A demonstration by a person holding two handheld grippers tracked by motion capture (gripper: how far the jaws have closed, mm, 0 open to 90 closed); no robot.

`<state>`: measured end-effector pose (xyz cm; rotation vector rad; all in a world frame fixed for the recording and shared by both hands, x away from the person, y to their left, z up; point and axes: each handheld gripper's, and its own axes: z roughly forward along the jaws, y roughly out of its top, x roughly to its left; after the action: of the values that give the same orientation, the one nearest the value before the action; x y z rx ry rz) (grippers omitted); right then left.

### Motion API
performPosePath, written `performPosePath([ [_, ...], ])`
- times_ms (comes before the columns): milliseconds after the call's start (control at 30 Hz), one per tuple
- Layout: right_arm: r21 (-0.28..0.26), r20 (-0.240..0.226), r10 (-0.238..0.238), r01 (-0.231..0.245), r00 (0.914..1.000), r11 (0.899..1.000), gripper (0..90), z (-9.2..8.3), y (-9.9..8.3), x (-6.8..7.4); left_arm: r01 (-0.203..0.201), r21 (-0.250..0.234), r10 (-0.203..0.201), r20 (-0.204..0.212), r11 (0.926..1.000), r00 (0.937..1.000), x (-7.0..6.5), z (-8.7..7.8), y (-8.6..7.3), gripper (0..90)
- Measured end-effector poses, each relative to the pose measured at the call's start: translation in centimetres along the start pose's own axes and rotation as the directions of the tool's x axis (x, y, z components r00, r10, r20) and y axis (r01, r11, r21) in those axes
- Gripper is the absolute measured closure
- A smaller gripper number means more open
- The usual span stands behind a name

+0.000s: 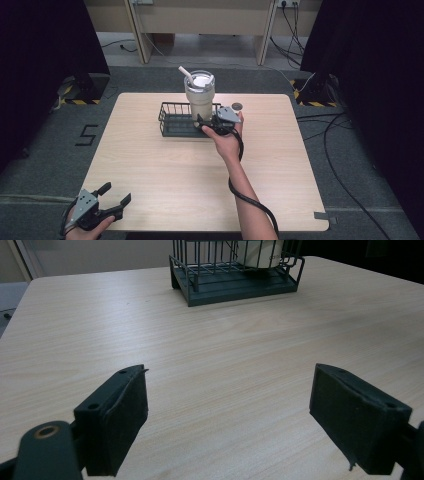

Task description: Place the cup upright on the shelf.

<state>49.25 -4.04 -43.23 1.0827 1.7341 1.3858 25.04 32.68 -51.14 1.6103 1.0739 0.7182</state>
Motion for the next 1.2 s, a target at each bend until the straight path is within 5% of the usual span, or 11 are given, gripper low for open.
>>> performPosePath([
  [500, 0.014, 0.000, 0.010, -0.010, 0.9999, 1.000, 11.4, -3.9, -0.8, -1.6, -0.008, 0.002, 0.008, 0.004, 1.0000, 1.0000, -0.1, 0.3, 0.1, 15.2],
  [1200, 0.045, 0.079, 0.018, -0.022, 0.9967, 0.999, 12.9, -9.4, -2.6, -5.6, -0.014, 0.000, 0.014, 0.016, 0.9999, 0.9998, -0.3, 0.9, 0.3, 15.2],
])
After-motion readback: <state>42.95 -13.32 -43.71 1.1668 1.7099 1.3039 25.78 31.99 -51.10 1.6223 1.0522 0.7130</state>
